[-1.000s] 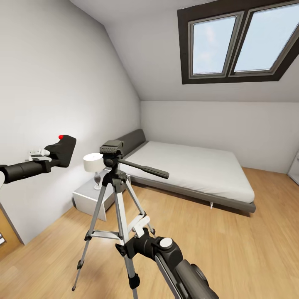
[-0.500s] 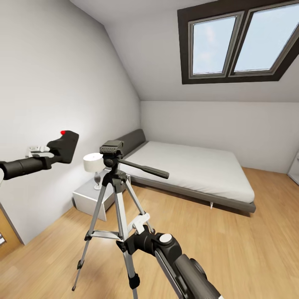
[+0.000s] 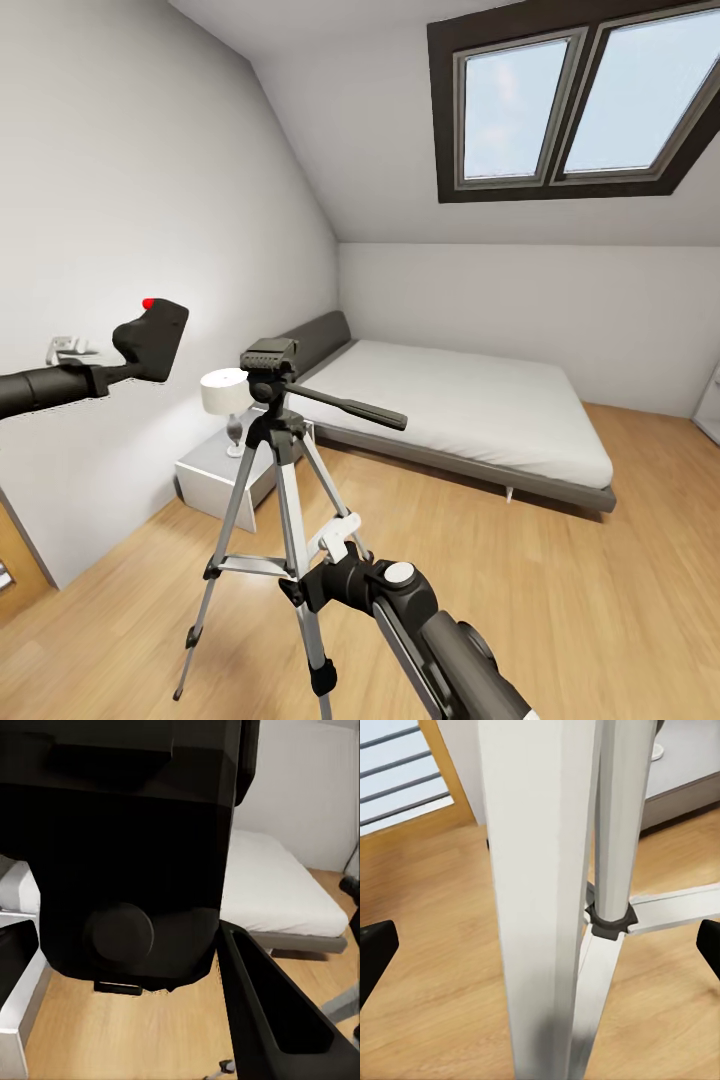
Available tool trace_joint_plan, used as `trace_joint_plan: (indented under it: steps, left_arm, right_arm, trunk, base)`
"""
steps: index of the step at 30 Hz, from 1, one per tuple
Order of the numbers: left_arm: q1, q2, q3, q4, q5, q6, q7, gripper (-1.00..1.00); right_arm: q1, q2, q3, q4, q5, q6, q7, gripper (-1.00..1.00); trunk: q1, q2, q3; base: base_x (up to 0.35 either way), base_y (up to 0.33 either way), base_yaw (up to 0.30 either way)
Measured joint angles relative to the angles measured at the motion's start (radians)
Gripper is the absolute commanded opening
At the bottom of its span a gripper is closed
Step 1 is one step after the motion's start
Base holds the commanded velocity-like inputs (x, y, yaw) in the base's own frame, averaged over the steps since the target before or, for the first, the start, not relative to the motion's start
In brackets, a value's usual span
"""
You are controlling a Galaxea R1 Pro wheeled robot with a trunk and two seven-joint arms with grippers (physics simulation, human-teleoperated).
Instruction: Attach the digital camera to the camera tripod in the bedroom.
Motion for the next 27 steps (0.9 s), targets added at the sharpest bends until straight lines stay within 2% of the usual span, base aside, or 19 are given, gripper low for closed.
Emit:
trace_joint_plan:
  steps: [9, 18, 27]
  left_arm:
    - [-0.036, 0.026, -0.012, -0.008, -0.001, 0.015, -0.071, -1.0]
    - [-0.07, 0.043, -0.067, -0.01, -0.003, 0.021, -0.127, -1.0]
    - [-0.158, 0.046, -0.151, -0.009, 0.0, 0.049, -0.19, -1.0]
  right_arm:
    - [0.001, 0.0, 0.0, 0.0, -0.002, -0.002, 0.0, 1.0]
    - [0.002, 0.0, 0.003, 0.005, -0.003, -0.044, -0.001, 1.0]
    - [0.002, 0.0, 0.005, 0.02, -0.007, -0.066, -0.001, 1.0]
  trunk:
    - [0.0, 0.0, 0.0]
    - [0.0, 0.0, 0.0]
    - [0.0, 0.0, 0.0]
  base:
    - [0.0, 0.0, 0.0]
    - [0.0, 0.0, 0.0]
    - [0.0, 0.0, 0.0]
